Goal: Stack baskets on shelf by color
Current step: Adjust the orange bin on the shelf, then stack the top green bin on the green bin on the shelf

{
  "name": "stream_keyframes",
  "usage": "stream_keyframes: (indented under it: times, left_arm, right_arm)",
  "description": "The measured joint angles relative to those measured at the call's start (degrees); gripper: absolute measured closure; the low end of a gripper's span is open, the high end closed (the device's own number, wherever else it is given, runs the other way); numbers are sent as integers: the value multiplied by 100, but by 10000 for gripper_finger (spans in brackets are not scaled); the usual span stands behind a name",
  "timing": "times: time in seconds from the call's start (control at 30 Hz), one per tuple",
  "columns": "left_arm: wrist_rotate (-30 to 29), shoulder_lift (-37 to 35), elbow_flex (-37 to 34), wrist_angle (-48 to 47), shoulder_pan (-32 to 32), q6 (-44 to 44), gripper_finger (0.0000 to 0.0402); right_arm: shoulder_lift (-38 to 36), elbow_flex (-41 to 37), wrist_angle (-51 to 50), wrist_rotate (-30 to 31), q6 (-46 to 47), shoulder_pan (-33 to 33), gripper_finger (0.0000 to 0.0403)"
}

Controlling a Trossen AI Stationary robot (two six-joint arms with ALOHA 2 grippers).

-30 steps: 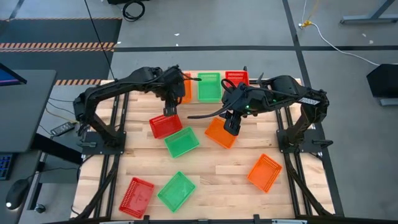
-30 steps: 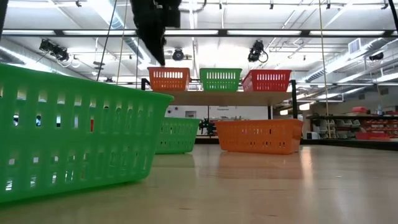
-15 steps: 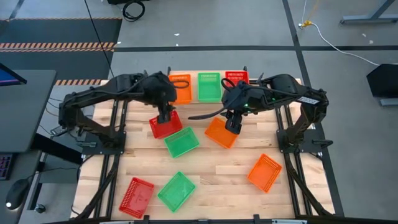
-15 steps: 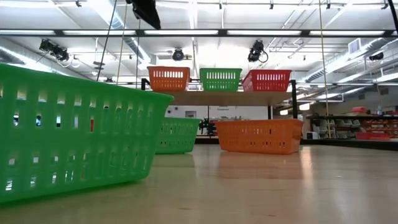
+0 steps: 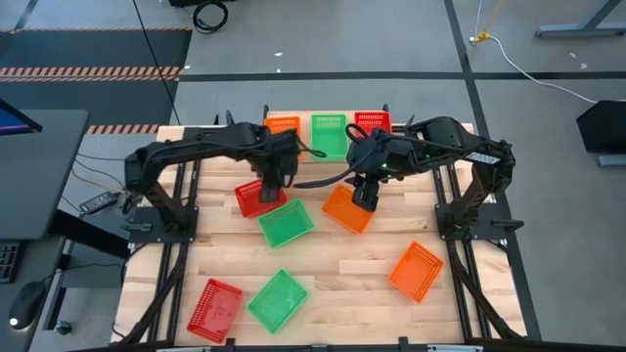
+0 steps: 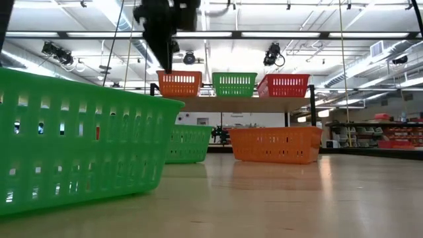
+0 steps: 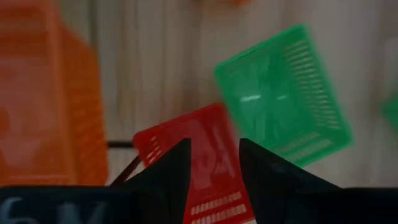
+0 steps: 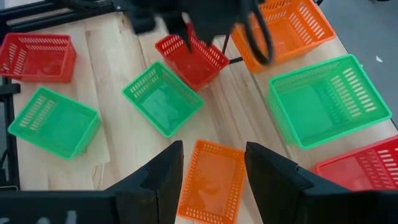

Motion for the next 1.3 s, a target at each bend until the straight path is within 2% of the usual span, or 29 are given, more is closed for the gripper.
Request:
stream_keyframes:
  times: [0.43,0.73,1.1,1.3]
  left_arm:
    - [-325,163,2,24,515,79,260]
    - [-365,163,2,44,610,6,268]
    - [-120,163,2,317,162,-382,269]
    - [412,38,2,234,-275,-784,269]
  right_arm:
    - [0,0,-11,2,137,11,226]
    - [0,0,-17,2,106,9,226]
    - [-2,0,-15,48,3,-4,226]
    - [-4,0,-20,21,5,-2,226]
